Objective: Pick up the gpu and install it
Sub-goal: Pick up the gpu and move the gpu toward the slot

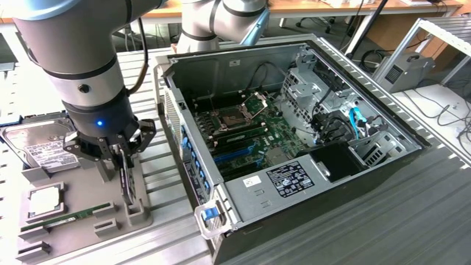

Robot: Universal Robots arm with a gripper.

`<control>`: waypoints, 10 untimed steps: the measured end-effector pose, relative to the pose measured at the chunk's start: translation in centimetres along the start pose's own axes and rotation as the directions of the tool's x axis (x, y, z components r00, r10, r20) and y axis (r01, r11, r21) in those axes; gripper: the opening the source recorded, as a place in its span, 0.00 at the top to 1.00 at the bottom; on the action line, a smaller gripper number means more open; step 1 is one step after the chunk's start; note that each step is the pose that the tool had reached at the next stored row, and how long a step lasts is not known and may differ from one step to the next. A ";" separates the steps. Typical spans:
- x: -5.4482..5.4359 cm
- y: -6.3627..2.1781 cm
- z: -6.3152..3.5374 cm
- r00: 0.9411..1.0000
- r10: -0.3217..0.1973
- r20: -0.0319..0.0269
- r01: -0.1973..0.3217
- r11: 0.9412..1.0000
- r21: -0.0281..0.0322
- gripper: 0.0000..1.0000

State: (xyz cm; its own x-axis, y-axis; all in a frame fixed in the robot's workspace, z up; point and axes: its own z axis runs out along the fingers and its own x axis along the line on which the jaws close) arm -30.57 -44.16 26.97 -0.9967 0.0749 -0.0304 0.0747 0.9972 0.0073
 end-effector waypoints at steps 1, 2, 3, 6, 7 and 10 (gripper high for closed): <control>0.0 0.00 -0.03 1.000 0.000 0.000 0.000 1.000 0.000 0.73; 0.0 0.00 -0.08 1.000 0.000 0.000 0.000 1.000 0.000 0.73; 0.0 0.00 -0.13 1.000 0.000 0.000 0.000 1.000 0.000 0.73; 0.0 0.00 -0.20 1.000 0.000 0.000 0.000 1.000 0.000 0.73; 0.0 0.00 -0.22 1.000 0.000 0.000 0.000 1.000 0.000 0.73; 0.0 0.00 -0.31 1.000 0.000 0.000 0.000 1.000 0.000 0.73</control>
State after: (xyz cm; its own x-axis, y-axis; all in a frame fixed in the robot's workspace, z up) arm -30.58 -44.15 27.28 -0.9967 0.0749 -0.0304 0.0747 0.9972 0.0073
